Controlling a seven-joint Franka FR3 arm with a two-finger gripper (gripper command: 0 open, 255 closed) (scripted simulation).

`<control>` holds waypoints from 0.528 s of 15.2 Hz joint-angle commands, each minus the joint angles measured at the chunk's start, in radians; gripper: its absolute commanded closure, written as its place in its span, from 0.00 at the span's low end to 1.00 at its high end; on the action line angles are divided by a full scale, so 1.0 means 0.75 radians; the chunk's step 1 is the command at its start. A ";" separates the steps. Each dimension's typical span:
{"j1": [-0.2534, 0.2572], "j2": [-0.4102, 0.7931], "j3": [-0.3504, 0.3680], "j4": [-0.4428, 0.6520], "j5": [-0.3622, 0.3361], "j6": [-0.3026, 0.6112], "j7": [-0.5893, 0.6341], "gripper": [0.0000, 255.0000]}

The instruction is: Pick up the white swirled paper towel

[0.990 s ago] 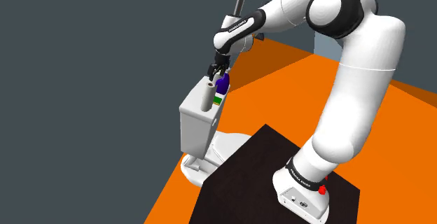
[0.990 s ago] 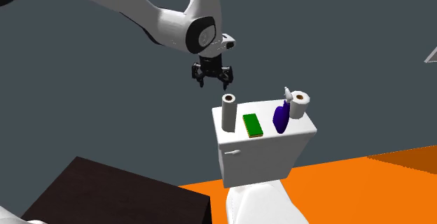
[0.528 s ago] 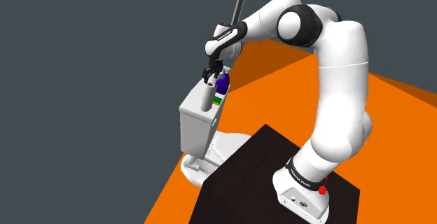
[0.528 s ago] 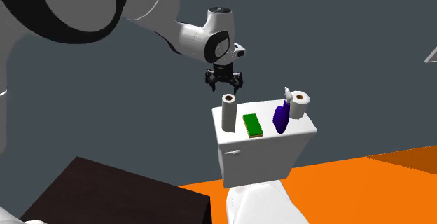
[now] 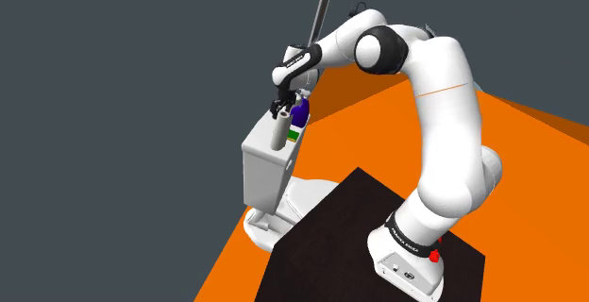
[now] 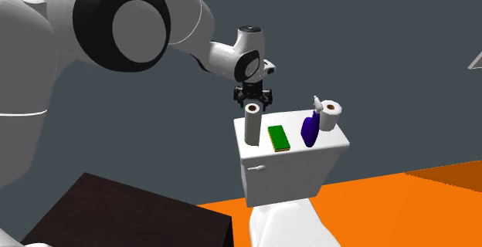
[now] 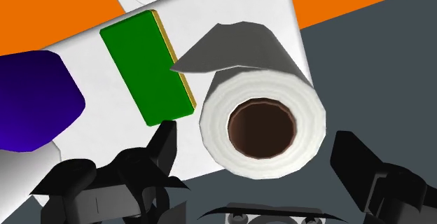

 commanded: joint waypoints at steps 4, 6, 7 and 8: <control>-0.002 0.031 0.003 0.003 0.003 0.028 0.000 1.00; -0.001 0.031 0.003 0.004 0.003 0.028 0.000 1.00; -0.002 0.031 0.003 0.003 0.003 0.028 0.000 1.00; -0.002 0.032 0.003 0.005 0.003 0.027 0.000 1.00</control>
